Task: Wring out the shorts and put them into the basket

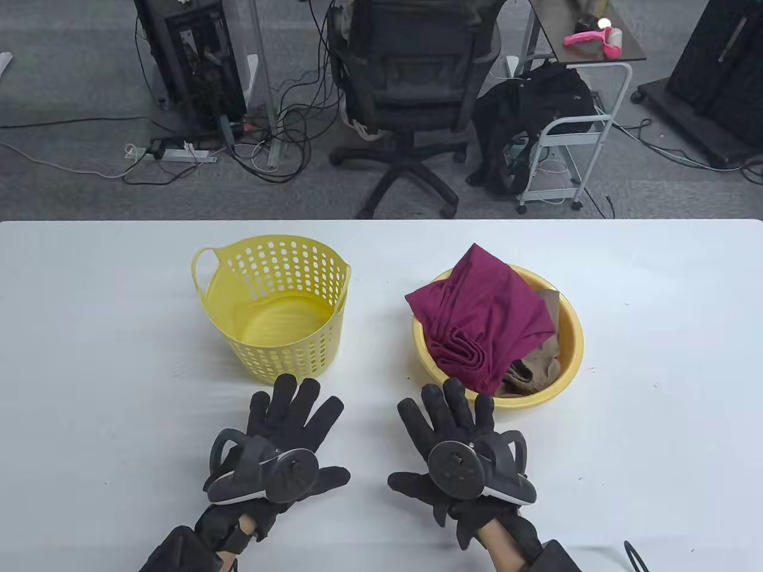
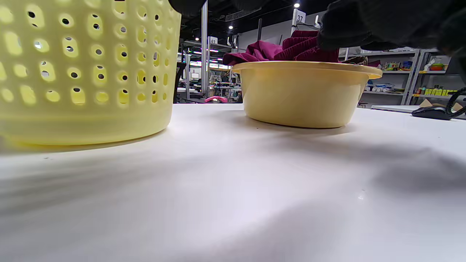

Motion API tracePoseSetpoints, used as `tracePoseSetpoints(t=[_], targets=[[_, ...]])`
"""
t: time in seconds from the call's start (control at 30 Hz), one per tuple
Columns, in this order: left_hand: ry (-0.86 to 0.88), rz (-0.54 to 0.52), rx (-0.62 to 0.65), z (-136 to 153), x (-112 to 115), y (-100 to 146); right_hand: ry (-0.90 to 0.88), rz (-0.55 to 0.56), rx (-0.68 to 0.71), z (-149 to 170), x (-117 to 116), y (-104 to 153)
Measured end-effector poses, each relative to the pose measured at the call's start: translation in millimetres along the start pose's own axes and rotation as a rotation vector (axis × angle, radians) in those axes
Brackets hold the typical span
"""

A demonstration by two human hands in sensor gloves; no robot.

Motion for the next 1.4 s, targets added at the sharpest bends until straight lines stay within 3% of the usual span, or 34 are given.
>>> tracePoseSetpoints(t=[0.67,1.4], targets=[[0.005,0.006,0.013,0,1,0,0.008,0.045,-0.024,4,11,3],[-0.001,0.006,0.023,-1,0,-1,0.104,0.038,-0.118,37,59,-24]])
Point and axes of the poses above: the tracker on the back of each hand, its own z axis roughly to the little-finger side, its own y axis roughly from the fingertips to the wrist, x = y × z, the point moved 2 cm from there along -y, roughly from the wrist to the fingertips, and after that the axes turned 11 degrees about -z, right-handed, at the moved point
